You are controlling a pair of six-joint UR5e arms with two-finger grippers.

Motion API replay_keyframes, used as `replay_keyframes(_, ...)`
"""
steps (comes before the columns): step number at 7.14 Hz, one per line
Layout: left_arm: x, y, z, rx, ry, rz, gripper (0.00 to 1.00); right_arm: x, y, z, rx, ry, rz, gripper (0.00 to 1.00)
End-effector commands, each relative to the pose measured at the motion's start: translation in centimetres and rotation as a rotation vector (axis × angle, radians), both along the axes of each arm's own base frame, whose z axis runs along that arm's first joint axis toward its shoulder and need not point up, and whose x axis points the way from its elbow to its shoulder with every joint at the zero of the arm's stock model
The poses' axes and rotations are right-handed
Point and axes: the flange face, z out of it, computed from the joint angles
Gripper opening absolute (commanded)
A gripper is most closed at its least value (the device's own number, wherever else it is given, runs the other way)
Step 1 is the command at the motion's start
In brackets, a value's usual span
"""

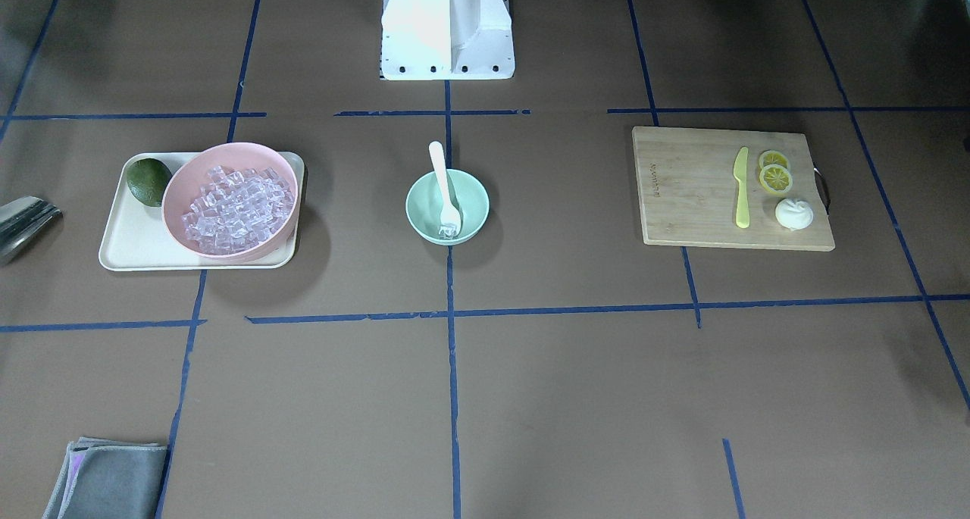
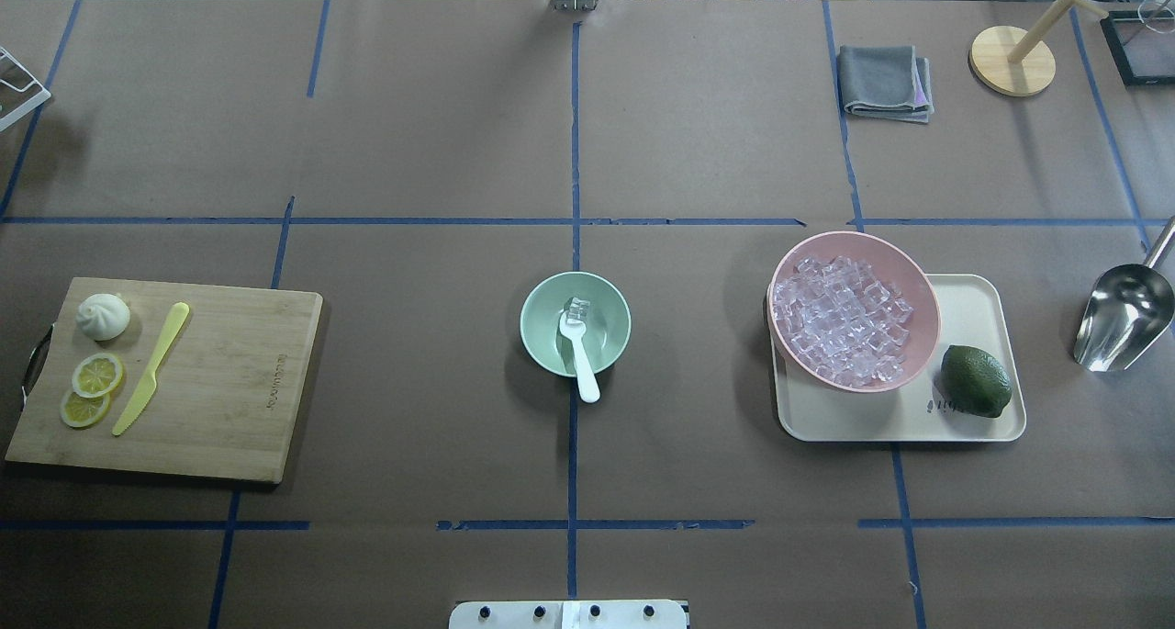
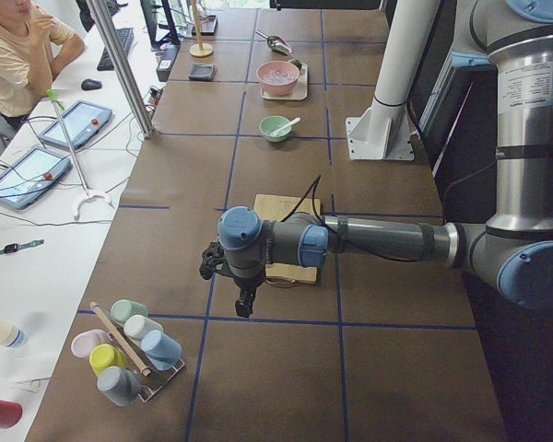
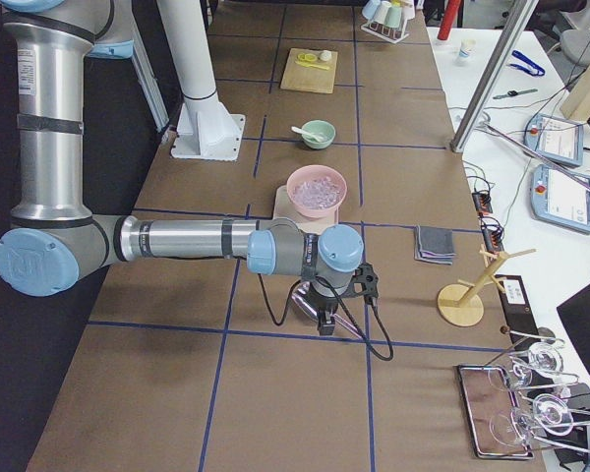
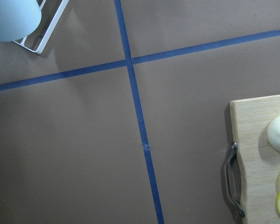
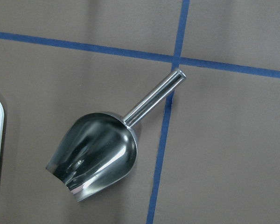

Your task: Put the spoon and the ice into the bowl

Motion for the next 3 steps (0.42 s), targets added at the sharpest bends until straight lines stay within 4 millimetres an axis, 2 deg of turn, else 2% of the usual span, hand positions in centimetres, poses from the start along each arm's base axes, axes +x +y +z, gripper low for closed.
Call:
replay_keyframes(1,0.04,-0.05,0.02,0.001,-0.006,0.001,1.00,0.00,0.00,0.00,0.000,0.000,0.000,1.00)
replay_keyframes(3,0.08,-0.70,-0.70,0.018,-0.005,0.001,1.00,0.01,0.29,0.27,-0.006,-0.001,0.000,1.00)
